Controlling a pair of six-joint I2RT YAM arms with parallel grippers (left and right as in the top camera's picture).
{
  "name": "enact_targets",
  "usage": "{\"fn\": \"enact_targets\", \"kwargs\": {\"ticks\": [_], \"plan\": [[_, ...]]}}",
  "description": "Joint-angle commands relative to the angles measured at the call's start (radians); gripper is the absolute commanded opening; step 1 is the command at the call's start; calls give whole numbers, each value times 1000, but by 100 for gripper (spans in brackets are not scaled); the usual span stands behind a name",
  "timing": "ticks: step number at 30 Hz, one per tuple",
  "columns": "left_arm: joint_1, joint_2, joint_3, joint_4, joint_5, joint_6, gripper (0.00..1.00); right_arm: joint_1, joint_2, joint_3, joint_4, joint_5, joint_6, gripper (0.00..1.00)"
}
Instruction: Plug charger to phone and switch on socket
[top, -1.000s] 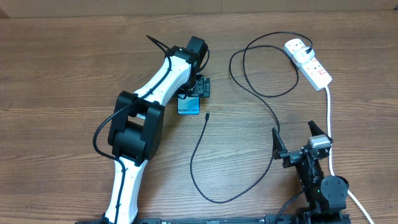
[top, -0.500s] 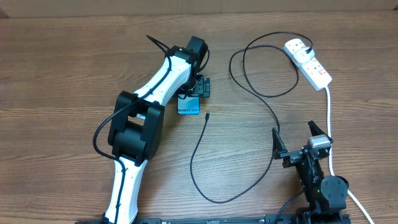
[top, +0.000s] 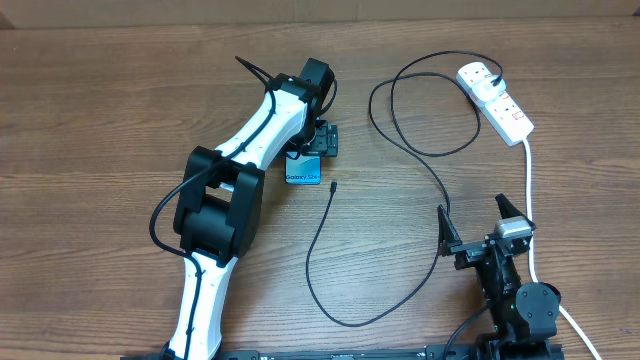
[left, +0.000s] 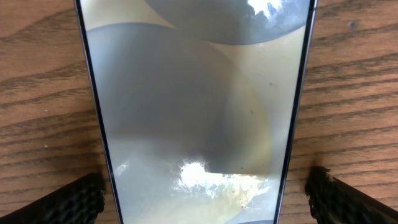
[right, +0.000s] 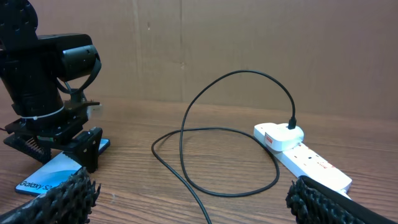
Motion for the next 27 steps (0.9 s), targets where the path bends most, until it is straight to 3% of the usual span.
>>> {"fn": "enact_targets", "kwargs": {"ticks": [1,27], "plan": [[-1,18,-35,-17,-39,2,100,3,-10,-10,5,8,6,100],[-1,18,-35,-41,-39,13,100,3,-10,-10,5,8,6,100]]}}
